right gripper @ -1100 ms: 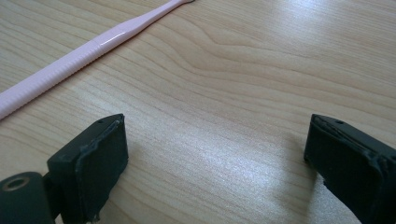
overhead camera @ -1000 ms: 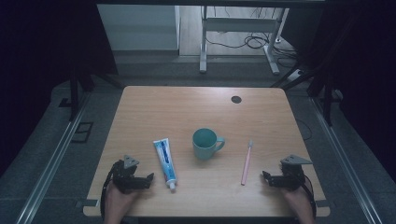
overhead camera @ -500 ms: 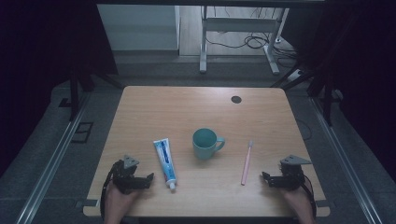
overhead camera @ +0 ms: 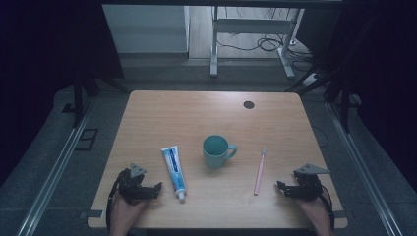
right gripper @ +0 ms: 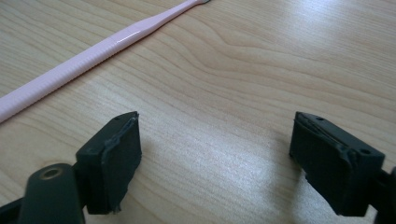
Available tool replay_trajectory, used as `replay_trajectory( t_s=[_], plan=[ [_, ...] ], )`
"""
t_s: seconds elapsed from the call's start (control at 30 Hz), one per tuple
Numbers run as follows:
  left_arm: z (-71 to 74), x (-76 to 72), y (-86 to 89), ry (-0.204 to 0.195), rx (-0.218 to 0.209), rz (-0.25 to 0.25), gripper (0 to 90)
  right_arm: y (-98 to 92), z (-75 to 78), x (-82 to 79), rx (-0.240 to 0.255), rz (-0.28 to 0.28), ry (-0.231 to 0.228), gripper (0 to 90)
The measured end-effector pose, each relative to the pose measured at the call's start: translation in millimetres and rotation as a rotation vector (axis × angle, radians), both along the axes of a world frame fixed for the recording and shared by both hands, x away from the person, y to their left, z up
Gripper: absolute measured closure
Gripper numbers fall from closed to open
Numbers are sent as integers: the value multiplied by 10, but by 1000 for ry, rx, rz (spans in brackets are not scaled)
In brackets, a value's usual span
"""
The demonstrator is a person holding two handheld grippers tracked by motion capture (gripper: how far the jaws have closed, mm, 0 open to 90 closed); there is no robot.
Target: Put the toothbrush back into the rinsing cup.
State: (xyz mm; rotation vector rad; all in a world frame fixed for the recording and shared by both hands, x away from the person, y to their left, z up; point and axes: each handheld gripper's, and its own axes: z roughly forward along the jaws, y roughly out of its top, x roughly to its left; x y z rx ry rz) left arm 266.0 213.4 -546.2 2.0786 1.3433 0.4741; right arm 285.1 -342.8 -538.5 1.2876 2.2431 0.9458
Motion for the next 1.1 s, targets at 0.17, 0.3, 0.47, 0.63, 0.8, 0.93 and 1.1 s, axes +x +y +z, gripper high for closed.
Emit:
replay_trajectory(
  t_s=[0.17,0.3,0.47,0.63,0.8,0.93,1.1],
  plan=[
    [1,-16,0,-4,-2,4,12,-3,32,-10,8,15,16,213],
    [2,-19,1,-5,-2,4,14,-6,79,-30,31,19,10,254],
    [2,-22,1,-7,-2,4,17,-6,119,-46,44,26,4,280],
    [2,-29,0,-7,-3,6,19,4,150,-47,72,44,17,288],
    [3,-36,-3,-5,-3,7,20,48,183,-44,86,85,38,374],
    [3,-36,-2,-6,-1,6,20,83,243,-46,95,95,32,453],
    [4,-37,-2,-6,-2,6,20,121,303,-50,111,124,28,588]
  ],
)
